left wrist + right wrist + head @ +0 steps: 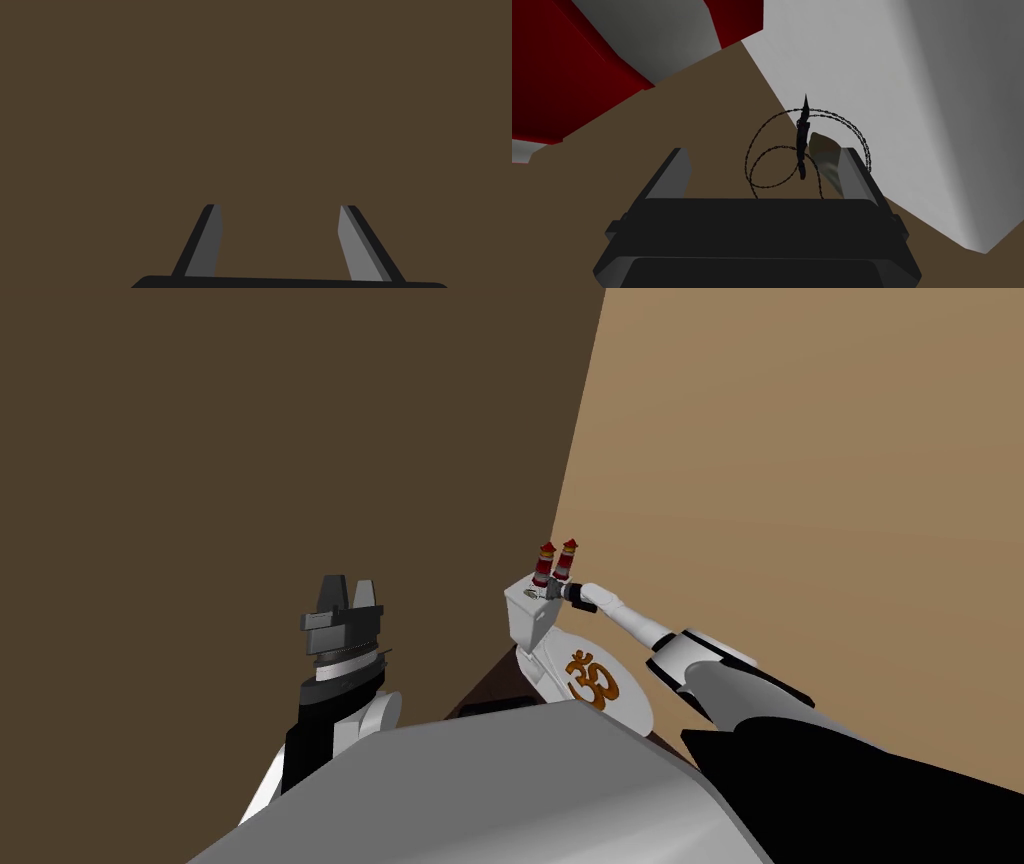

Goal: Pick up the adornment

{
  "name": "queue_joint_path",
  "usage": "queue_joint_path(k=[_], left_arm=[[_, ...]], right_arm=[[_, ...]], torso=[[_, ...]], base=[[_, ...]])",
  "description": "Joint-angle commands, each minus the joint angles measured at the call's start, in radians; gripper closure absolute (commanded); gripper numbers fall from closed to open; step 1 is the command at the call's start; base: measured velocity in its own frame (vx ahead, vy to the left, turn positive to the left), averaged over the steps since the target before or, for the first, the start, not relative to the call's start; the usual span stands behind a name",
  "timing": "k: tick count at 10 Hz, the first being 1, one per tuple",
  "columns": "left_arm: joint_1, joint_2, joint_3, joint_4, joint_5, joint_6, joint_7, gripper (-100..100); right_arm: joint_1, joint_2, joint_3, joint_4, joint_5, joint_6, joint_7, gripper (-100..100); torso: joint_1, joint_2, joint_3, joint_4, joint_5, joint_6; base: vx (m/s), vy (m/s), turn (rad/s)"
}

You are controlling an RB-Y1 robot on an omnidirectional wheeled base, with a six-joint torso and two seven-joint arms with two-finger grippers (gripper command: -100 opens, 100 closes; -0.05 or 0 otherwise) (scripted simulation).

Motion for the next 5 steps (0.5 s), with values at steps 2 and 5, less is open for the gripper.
queue_joint_path(k=[2,5], left_arm=[[0.000,0.000,0.000,0.000,0.000,0.000,0.000,0],[0.000,0.000,0.000,0.000,0.000,0.000,0.000,0]], right_arm=[[0.012,-0.006,-0.037,0.064,-0.026,-0.003,0.035,-100],[0.023,-0.012,-0.067,0.113,-0.046,-0.004,0.060,-100]], torso=[[0.000,0.000,0.000,0.000,0.000,0.000],[0.000,-0.001,-0.001,0.000,0.000,0.000]], base=[[-0.071,-0.005,0.281],[-0.048,-0.001,0.174]])
